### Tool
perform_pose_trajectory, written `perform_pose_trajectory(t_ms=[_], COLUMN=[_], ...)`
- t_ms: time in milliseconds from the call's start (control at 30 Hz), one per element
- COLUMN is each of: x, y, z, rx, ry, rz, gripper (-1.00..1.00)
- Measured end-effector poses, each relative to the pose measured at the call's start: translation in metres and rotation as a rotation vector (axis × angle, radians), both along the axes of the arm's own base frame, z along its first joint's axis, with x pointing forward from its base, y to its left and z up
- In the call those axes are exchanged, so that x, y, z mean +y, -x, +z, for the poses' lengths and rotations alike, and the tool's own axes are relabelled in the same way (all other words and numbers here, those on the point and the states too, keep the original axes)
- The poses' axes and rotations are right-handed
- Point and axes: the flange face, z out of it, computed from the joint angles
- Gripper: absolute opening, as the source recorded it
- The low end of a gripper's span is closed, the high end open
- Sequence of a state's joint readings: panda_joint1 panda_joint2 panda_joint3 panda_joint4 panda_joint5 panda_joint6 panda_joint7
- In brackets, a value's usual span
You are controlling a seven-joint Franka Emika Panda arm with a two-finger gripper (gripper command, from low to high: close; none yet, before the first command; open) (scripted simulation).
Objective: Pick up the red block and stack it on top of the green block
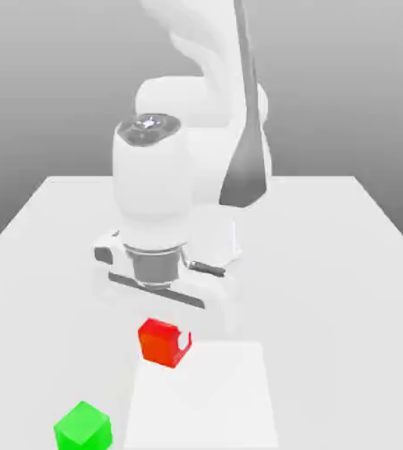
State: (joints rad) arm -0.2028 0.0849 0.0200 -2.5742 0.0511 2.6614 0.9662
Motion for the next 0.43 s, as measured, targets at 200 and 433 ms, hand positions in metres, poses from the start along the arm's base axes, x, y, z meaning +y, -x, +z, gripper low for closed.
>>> perform_pose_trajectory(t_ms=[200,433], x=[-0.063,-0.069], y=[-0.045,-0.048], z=[0.005,-0.044], rx=[0.004,0.006], ry=[0.021,0.024], rz=[0.143,0.154], gripper=[-1.0,1.0])
